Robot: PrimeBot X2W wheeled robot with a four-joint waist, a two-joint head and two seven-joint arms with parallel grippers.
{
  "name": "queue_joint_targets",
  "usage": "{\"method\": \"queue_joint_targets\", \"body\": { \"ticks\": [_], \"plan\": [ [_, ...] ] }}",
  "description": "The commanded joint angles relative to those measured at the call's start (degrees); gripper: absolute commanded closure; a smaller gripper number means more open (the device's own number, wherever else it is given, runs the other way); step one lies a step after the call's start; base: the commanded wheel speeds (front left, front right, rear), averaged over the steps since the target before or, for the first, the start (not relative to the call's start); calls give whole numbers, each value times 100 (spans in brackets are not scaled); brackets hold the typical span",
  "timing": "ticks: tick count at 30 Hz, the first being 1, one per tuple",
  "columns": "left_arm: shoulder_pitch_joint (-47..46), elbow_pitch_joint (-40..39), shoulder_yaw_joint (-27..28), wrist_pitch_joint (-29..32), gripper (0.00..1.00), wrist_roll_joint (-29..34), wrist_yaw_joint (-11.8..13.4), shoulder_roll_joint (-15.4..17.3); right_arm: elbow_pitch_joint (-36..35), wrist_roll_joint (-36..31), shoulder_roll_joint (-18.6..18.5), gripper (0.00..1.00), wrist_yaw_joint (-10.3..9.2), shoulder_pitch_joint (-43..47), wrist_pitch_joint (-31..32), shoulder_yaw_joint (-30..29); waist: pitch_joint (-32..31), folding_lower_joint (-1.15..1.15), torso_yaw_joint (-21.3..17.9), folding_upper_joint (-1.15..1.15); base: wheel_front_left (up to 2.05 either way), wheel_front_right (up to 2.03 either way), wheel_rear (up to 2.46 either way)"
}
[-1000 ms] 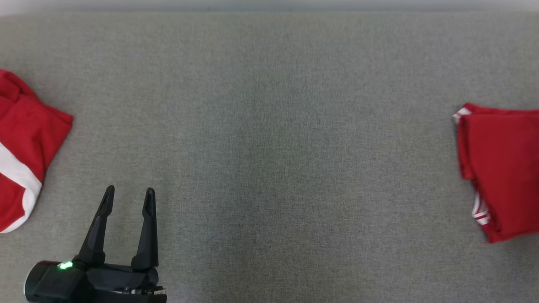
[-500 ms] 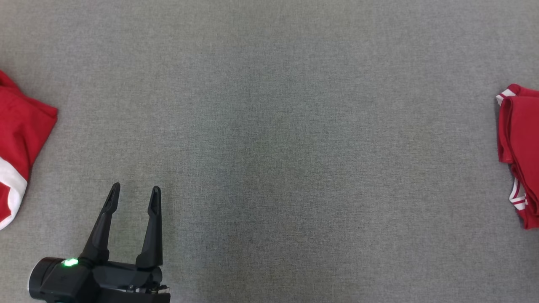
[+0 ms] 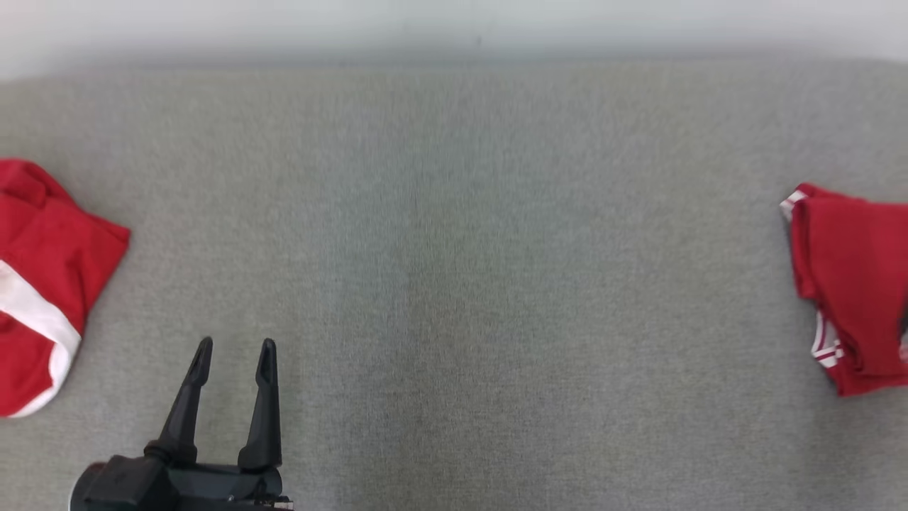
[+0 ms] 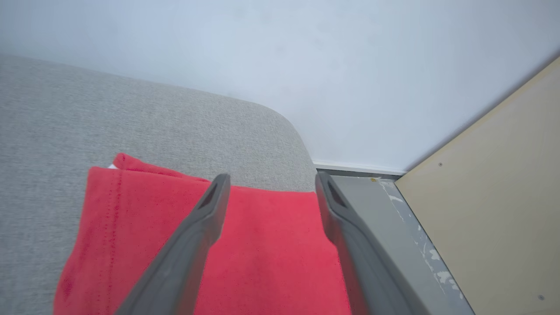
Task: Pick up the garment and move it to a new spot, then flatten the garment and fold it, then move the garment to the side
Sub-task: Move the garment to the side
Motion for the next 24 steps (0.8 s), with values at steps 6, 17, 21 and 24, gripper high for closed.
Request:
{"method": "queue_joint_targets", "body": {
  "ticks": [6,17,21,24],
  "plan": [
    [215,340,77,-19,0,-99,176,-186,-605,829,748,0,-16,801,-719,614,-1051,0,31,0,0,0,0],
    [685,422,261,-25,0,138,216,-381,-2492,1650,2041,0,-15,2782,-829,1221,-1791,0,102,0,0,0,0],
    [792,437,290,-26,0,236,204,-412,-2829,1783,2083,0,-15,3148,-779,1466,-1867,0,99,0,0,0,0],
    [915,481,287,-26,0,306,169,-438,-3006,2082,2081,0,-15,3442,-712,1766,-1916,0,74,0,0,0,0]
  ]
}}
